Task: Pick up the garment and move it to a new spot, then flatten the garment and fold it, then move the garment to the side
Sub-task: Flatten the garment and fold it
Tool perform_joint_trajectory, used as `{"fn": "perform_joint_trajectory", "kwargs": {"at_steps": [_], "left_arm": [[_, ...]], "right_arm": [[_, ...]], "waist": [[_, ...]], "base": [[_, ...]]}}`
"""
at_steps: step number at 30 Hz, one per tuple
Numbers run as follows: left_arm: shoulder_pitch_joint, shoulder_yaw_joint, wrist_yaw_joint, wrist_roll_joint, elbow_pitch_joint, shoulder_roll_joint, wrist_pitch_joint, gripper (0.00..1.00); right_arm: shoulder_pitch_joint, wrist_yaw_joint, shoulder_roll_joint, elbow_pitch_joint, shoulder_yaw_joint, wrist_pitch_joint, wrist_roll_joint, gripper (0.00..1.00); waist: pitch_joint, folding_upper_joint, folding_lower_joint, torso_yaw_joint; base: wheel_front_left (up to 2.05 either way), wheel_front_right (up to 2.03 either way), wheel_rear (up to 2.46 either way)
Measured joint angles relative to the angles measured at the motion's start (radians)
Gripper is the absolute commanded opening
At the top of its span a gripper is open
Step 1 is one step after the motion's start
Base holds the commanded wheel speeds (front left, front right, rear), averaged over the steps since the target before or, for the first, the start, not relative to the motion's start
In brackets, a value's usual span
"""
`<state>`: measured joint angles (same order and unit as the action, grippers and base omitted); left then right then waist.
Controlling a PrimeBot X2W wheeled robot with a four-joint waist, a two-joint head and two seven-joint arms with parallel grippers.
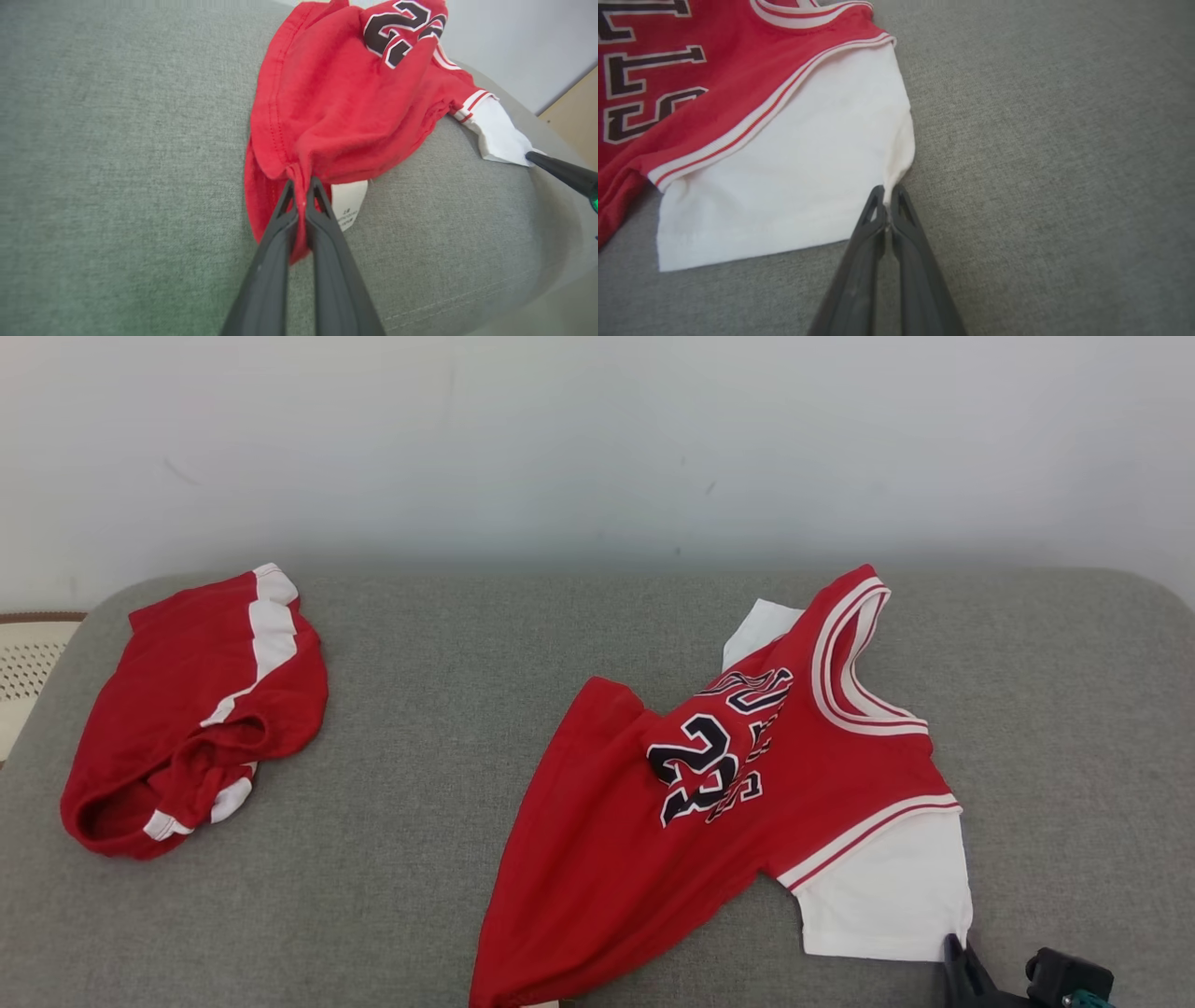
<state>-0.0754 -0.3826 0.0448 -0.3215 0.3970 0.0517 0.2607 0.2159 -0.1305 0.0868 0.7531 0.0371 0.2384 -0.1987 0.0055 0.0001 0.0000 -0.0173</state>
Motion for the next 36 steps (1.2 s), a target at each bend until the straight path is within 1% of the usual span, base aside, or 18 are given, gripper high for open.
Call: {"fn": "perform_joint_trajectory", "kwargs": {"at_steps": [4, 7, 10, 13, 15, 19, 21, 25, 27, 31, 34, 36], "left_arm": [[0.021, 0.025, -0.004, 0.010, -0.056, 0.008, 0.000, 0.00], [0.021, 0.042, -0.007, 0.022, -0.103, 0.020, 0.000, 0.00], [0.001, 0.057, -0.006, 0.031, -0.137, 0.043, 0.000, 0.00], [-0.077, 0.058, 0.007, 0.055, -0.161, 0.075, -0.006, 0.00], [-0.153, 0.055, 0.020, 0.075, -0.183, 0.108, -0.025, 0.00], [-0.345, 0.046, 0.056, 0.103, -0.209, 0.179, -0.094, 0.00], [-0.462, 0.041, 0.068, 0.116, -0.212, 0.220, -0.131, 0.00], [-0.722, 0.005, 0.082, 0.118, -0.192, 0.266, -0.188, 0.00], [-0.845, 0.000, 0.085, 0.076, -0.152, 0.266, -0.208, 0.00], [-1.068, -0.013, 0.085, -0.022, -0.032, 0.269, -0.213, 0.00], [-1.229, -0.019, 0.086, -0.068, 0.075, 0.276, -0.204, 0.00], [-1.315, -0.035, 0.085, -0.091, 0.145, 0.270, -0.190, 0.00]], "right_arm": [[-0.020, 0.000, -0.006, -0.076, -0.024, 0.012, -0.101, 0.00], [-0.064, 0.000, -0.002, -0.160, -0.064, 0.016, -0.139, 0.00], [-0.079, 0.000, 0.016, -0.261, -0.096, -0.007, -0.181, 0.00], [-0.065, 0.000, 0.028, -0.366, -0.107, -0.039, -0.235, 0.00], [-0.024, 0.000, 0.048, -0.420, -0.139, -0.083, -0.246, 0.00], [0.141, 0.000, 0.096, -0.479, -0.215, -0.158, -0.272, 0.00], [0.250, 0.000, 0.120, -0.475, -0.230, -0.185, -0.287, 0.00], [0.488, 0.000, 0.146, -0.410, -0.233, -0.229, -0.337, 0.00], [0.608, 0.000, 0.152, -0.362, -0.228, -0.240, -0.366, 0.00], [0.847, 0.000, 0.162, -0.237, -0.228, -0.260, -0.403, 0.00], [1.025, 0.000, 0.144, -0.118, -0.173, -0.277, -0.463, 0.00], [1.129, 0.000, 0.145, -0.053, -0.160, -0.262, -0.456, 0.00]], "waist": [[-0.010, -0.0001, 0.0000, 0.000], [-0.013, 0.0000, 0.0000, -0.004], [-0.009, 0.0000, 0.0000, -0.015], [0.005, 0.0000, -0.0001, -0.027], [0.020, 0.0000, 0.0000, -0.036], [0.070, 0.0000, 0.0001, -0.054], [0.103, 0.0000, 0.0001, -0.062], [0.180, 0.0001, 0.0002, -0.074], [0.221, 0.0001, 0.0003, -0.078], [0.303, 0.0001, 0.0003, -0.082], [0.360, 0.0002, 0.0004, -0.084], [0.393, 0.0002, 0.0005, -0.086]], "base": [[0.00, 0.00, 0.00], [0.00, 0.00, 0.00], [0.00, 0.00, 0.00], [0.00, 0.00, 0.00], [0.00, 0.00, 0.00], [0.00, 0.00, 0.00], [0.00, 0.00, 0.00], [0.00, 0.00, 0.00], [0.00, 0.00, 0.00], [0.00, 0.00, 0.00], [0.00, 0.00, 0.00], [0.00, 0.00, 0.00]]}}
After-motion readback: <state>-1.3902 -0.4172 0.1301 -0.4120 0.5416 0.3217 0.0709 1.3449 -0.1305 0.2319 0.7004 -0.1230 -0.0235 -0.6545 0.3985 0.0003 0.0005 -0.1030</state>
